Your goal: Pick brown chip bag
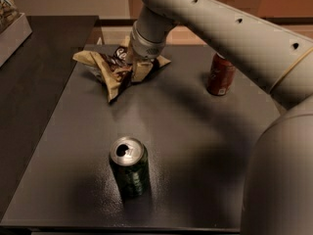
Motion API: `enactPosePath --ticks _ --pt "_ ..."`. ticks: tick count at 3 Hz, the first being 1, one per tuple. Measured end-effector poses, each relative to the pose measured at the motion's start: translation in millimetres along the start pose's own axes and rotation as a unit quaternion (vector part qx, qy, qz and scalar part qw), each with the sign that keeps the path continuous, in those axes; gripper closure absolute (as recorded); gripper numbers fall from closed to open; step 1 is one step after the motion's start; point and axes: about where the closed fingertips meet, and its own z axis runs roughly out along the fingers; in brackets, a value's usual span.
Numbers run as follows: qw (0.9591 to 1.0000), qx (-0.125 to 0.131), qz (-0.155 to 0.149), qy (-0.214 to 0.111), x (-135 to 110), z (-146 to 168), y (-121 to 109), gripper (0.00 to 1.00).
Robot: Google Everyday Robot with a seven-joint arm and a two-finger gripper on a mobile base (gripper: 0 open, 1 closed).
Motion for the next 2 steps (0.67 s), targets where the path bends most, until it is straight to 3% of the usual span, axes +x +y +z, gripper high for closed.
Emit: enactPosePath --ticks 1,2 --pt "1.0000 0.003 0.004 0.002 2.3 -1.7 0.0 0.87" --pt "0.9999 0.014 0.004 0.005 2.0 -11.4 -1.7 1.00"
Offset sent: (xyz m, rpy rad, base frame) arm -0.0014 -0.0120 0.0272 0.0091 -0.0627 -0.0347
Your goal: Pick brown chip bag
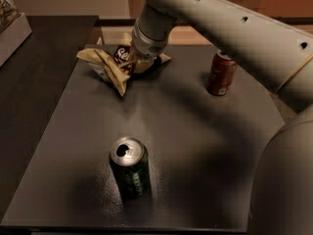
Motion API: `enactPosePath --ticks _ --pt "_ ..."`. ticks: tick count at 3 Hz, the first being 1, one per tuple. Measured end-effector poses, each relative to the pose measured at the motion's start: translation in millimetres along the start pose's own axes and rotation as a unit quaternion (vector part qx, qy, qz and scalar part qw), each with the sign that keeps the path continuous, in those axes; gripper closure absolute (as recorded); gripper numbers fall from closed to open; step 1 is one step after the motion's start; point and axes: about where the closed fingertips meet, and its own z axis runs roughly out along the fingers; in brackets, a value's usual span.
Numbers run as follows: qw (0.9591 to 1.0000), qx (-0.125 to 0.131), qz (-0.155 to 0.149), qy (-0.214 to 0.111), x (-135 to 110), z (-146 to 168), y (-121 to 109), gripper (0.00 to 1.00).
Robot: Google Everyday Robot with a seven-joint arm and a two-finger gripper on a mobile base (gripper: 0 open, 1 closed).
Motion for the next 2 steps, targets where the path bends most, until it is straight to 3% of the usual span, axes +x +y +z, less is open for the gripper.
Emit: enactPosePath --ticks 2 --pt "0.9968 0.076 -0.020 0.014 -12 -58 -18 1.00"
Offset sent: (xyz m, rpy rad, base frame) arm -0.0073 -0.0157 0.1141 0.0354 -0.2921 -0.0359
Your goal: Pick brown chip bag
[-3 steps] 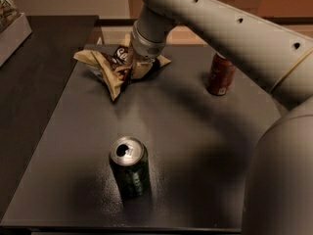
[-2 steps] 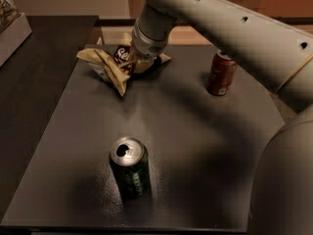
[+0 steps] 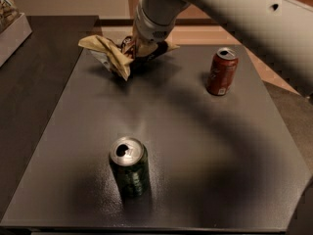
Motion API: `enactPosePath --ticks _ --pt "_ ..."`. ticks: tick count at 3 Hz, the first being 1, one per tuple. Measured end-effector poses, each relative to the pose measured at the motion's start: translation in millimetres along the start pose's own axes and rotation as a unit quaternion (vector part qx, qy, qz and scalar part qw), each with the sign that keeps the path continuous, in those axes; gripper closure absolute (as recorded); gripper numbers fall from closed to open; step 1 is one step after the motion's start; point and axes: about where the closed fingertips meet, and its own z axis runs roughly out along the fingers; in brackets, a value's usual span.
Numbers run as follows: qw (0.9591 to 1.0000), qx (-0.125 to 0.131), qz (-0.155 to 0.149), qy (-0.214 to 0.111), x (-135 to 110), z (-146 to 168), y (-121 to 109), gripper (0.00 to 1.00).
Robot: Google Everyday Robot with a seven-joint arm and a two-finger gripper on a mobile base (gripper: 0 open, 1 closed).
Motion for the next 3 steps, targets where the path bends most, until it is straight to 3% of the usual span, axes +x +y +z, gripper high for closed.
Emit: enactPosePath --ticks 1,3 --pt "0.9984 0.052 -0.019 0.004 -7 -36 -17 1.00" --pt "0.9890 0.133 -0.064 -0.010 -22 -104 -43 1.00"
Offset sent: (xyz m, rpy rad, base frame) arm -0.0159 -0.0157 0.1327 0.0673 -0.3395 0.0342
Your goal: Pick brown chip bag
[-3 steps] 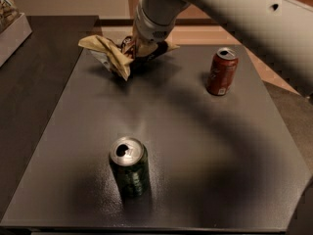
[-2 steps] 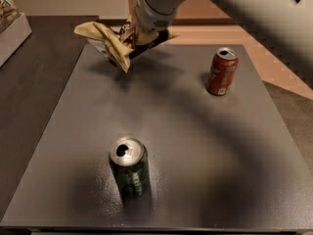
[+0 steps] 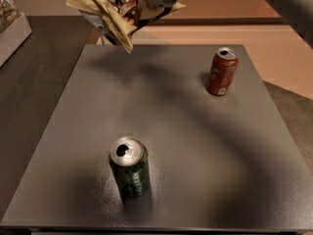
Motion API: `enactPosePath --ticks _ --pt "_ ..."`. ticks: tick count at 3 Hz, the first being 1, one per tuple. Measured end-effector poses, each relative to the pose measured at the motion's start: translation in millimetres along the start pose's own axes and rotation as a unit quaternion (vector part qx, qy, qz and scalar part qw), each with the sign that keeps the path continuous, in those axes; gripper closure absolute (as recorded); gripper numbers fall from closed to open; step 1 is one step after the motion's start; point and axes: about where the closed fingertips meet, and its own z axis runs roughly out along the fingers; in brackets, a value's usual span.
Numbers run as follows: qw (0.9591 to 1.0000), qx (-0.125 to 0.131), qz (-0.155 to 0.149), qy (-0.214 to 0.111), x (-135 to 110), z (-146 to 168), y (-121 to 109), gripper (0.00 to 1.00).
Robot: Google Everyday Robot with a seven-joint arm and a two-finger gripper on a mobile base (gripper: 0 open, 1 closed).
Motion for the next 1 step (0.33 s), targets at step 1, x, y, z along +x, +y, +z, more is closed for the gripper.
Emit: enactPosePath --ticks 1 --pt "1.0000 0.000 0.000 0.000 0.0 0.0 0.0 1.00"
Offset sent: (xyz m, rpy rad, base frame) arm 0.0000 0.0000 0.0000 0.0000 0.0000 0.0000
